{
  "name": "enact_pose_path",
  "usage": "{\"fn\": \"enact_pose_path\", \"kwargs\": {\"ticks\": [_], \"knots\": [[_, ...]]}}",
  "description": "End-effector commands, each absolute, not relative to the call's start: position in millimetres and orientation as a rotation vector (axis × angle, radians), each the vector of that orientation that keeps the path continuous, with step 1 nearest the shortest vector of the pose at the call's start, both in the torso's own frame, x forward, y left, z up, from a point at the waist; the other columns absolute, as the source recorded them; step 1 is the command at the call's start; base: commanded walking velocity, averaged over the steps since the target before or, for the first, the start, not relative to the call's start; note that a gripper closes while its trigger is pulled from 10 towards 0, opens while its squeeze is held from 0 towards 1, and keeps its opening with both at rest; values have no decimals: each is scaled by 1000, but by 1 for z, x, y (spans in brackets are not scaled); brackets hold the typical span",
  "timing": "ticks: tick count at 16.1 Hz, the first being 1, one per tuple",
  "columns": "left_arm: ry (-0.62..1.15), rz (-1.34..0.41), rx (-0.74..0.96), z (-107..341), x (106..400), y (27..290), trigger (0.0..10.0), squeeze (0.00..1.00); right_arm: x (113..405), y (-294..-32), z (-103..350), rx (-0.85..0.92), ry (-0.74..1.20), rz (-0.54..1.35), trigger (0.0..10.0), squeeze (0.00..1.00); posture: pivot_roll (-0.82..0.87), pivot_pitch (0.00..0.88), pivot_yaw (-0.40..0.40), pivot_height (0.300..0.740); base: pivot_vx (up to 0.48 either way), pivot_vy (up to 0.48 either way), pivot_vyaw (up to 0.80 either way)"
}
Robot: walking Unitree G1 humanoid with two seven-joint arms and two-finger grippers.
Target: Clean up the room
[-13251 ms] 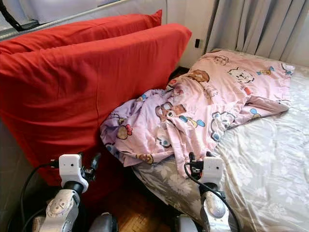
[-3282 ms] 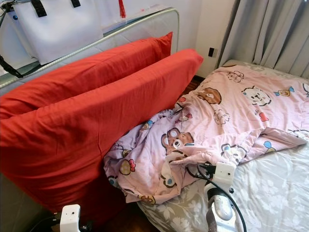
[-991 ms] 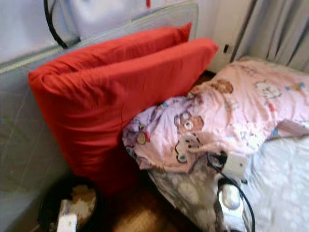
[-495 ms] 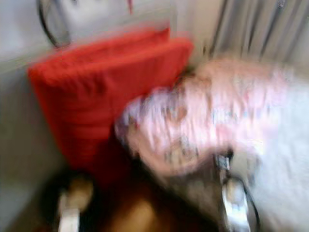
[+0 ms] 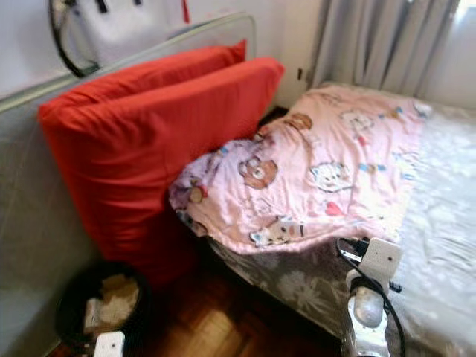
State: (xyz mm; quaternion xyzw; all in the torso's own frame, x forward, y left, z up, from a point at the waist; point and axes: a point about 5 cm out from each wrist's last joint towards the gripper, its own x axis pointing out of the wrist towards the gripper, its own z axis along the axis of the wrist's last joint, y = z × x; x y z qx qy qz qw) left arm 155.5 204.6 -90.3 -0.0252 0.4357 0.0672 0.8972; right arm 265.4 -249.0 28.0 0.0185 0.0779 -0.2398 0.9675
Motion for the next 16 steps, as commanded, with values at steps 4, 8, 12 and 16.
{"fn": "enact_pose_path", "kwargs": {"ticks": [4,8,12,16], "knots": [[910,124,-48,-91,155,202,10000,0,258,-250,7,53,319,-518,10000,0,-3,14,13,740,0,0,0],[904,102,-41,-91,157,198,10000,0,236,-246,-25,62,549,-515,10000,0,-2,18,13,740,0,0,0],[899,111,-40,-90,158,198,10000,0,207,-248,-52,108,738,-561,10000,0,-1,19,13,740,0,0,0],[893,114,-37,-89,159,201,10000,0,182,-245,-70,177,854,-583,10000,0,0,19,14,740,0,0,0]]}}
